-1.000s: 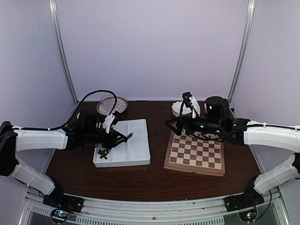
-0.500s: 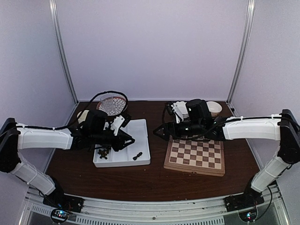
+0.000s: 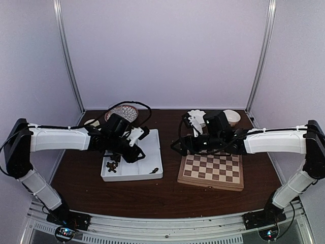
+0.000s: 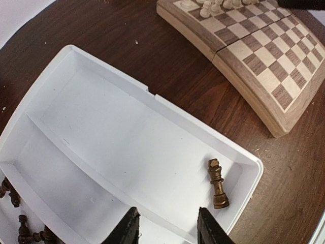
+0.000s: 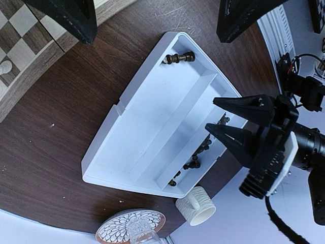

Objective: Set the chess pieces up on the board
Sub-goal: Pick up the king from the storage box.

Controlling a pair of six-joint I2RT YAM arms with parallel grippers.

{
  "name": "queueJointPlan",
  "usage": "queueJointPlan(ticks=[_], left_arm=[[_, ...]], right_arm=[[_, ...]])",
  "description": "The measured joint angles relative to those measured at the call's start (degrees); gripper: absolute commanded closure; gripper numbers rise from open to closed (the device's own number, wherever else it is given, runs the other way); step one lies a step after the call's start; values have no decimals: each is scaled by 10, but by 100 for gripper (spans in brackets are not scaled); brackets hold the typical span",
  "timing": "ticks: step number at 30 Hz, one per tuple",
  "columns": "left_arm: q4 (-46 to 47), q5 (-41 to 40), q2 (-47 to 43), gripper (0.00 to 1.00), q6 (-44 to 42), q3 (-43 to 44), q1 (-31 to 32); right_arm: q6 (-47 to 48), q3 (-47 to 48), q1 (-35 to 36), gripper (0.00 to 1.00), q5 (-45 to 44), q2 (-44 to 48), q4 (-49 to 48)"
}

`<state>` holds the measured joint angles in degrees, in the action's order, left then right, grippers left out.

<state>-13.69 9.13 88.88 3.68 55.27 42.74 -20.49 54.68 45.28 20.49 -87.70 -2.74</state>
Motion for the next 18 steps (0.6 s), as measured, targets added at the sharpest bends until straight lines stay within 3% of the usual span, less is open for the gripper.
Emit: queueJointPlan(ticks=[18], left_arm=[[-127, -65, 186, 54, -77, 137, 82]], right_arm=[[21, -37, 0, 12, -45, 50, -14]])
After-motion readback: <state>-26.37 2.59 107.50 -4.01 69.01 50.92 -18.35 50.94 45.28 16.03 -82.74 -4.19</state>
